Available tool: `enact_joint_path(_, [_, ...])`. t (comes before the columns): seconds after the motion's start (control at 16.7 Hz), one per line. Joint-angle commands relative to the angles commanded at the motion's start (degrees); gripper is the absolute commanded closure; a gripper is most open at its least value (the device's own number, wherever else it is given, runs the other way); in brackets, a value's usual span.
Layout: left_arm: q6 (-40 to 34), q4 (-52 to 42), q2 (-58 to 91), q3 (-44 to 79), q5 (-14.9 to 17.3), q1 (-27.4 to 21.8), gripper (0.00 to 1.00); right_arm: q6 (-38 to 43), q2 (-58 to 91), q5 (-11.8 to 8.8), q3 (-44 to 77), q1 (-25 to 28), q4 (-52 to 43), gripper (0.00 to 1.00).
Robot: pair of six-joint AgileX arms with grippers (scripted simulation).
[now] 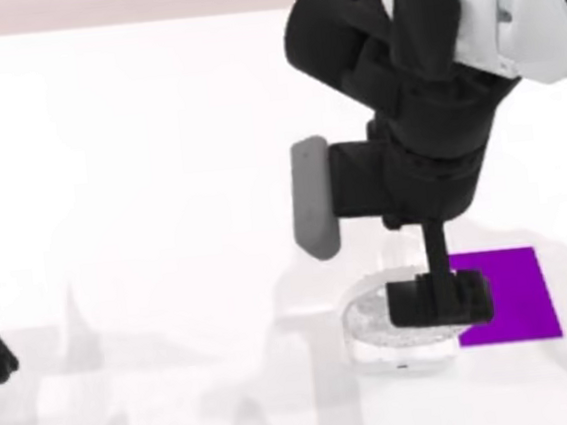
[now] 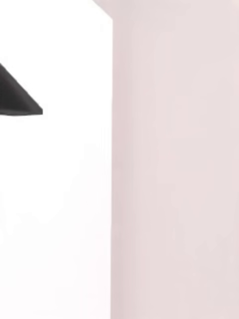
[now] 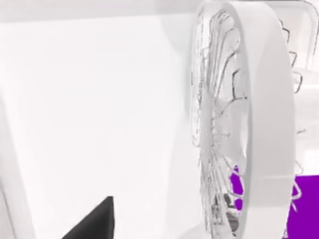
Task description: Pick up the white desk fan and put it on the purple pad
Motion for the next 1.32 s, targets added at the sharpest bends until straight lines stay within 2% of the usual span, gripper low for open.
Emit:
enact_joint_path(0.3, [0.00, 0.00, 0.00, 0.00, 0.00, 0.00, 0.00, 0.19, 0.05, 0.00, -8.18, 0.16, 8.20, 0.00])
enact_joint_path(0.6, [0.00, 0.00, 0.00, 0.00, 0.00, 0.00, 0.00, 0.20, 0.10, 0.00, -8.92, 0.18, 8.95, 0.00])
enact_joint_path(1.32, [0.00, 0.00, 0.00, 0.00, 0.00, 0.00, 0.00, 0.20, 0.10, 0.00, -8.92, 0.18, 8.95, 0.90])
